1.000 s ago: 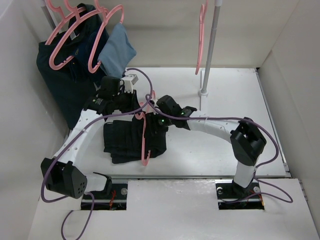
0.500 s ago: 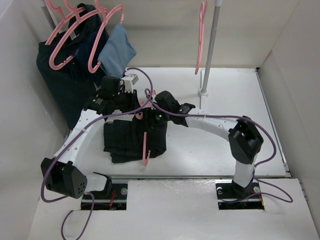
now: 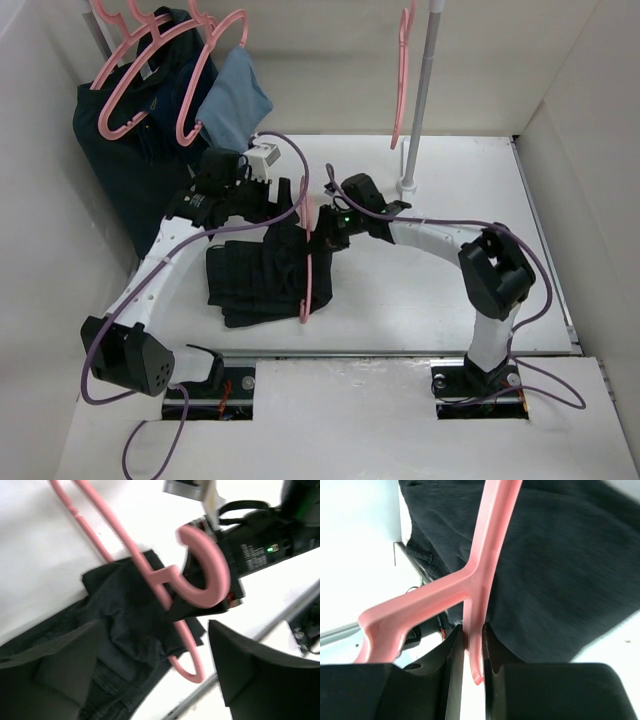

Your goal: Place the trousers on the hanger

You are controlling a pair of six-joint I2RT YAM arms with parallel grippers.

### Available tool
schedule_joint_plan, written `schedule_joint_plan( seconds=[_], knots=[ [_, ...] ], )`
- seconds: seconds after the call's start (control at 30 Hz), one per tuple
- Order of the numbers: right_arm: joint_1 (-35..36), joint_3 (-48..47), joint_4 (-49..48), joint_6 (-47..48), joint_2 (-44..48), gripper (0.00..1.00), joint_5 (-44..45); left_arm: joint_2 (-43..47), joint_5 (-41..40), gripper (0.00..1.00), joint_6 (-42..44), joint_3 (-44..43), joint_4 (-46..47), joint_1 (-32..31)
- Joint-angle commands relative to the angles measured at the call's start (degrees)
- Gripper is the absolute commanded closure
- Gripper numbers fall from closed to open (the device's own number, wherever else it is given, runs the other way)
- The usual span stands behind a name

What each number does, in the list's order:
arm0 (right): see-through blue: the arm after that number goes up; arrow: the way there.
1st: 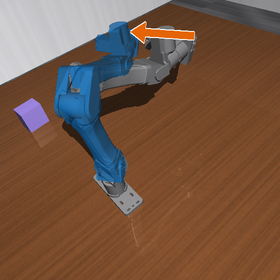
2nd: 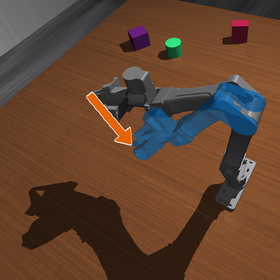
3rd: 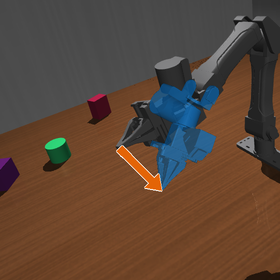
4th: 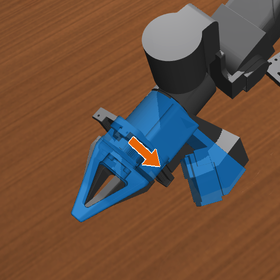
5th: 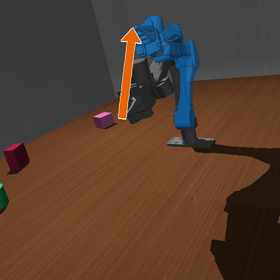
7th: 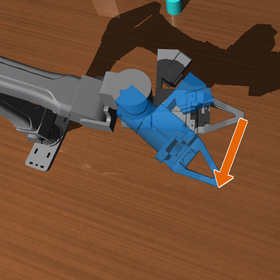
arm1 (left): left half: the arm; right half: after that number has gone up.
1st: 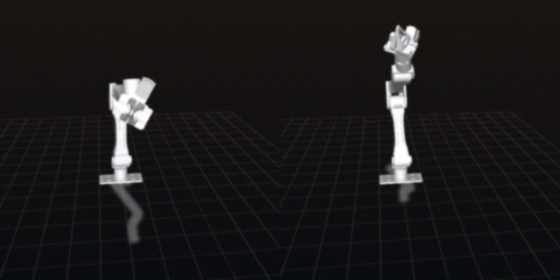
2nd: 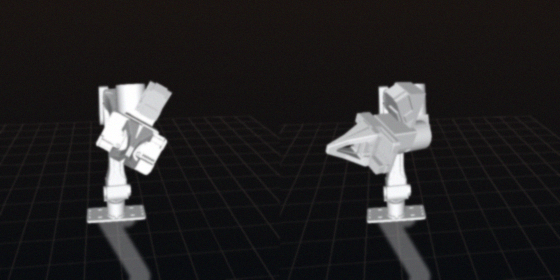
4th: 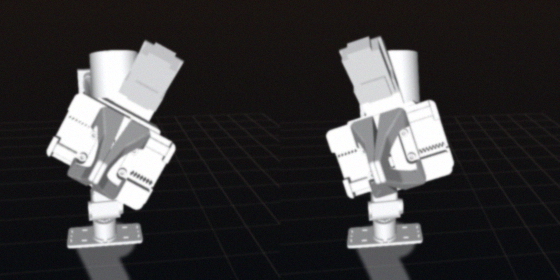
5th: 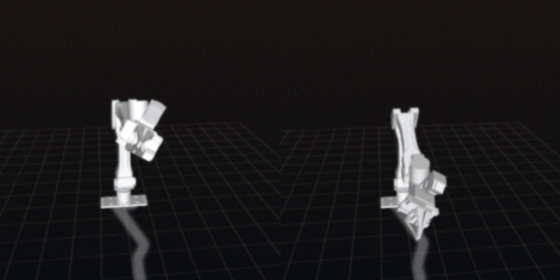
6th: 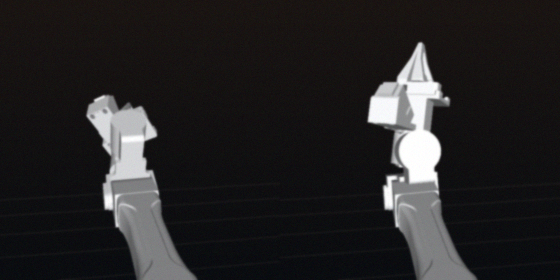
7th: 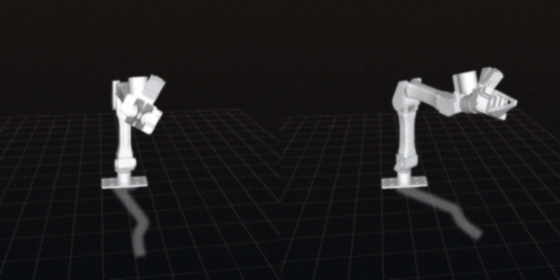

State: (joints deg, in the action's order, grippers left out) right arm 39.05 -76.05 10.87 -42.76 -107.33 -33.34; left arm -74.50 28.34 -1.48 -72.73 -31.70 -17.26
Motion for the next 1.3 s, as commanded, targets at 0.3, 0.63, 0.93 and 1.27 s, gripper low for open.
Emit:
schedule_joint_plan(
  seconds=[0.3, 0.63, 0.93, 1.27],
  knots=[
    [-6.97, 9.42, -8.24, 4.61, 5.20, 1.00, -6.21, -8.88, -7.24, 0.00, 4.54, 0.57, -1.43, 1.88],
    [-6.97, 12.59, -8.24, 5.15, 7.21, 1.00, -3.23, -20.60, -12.88, 0.11, 7.10, -0.57, -4.41, -2.08],
    [-6.97, 15.58, -8.24, 4.53, 5.56, 1.00, -2.08, -17.09, 0.38, 1.00, 13.68, -8.73, -12.93, -2.08],
    [-3.28, 8.02, -8.24, 1.11, -1.47, 1.00, -0.32, -12.26, 14.64, 1.00, 25.82, -24.39, -33.24, -3.22]
  ],
)
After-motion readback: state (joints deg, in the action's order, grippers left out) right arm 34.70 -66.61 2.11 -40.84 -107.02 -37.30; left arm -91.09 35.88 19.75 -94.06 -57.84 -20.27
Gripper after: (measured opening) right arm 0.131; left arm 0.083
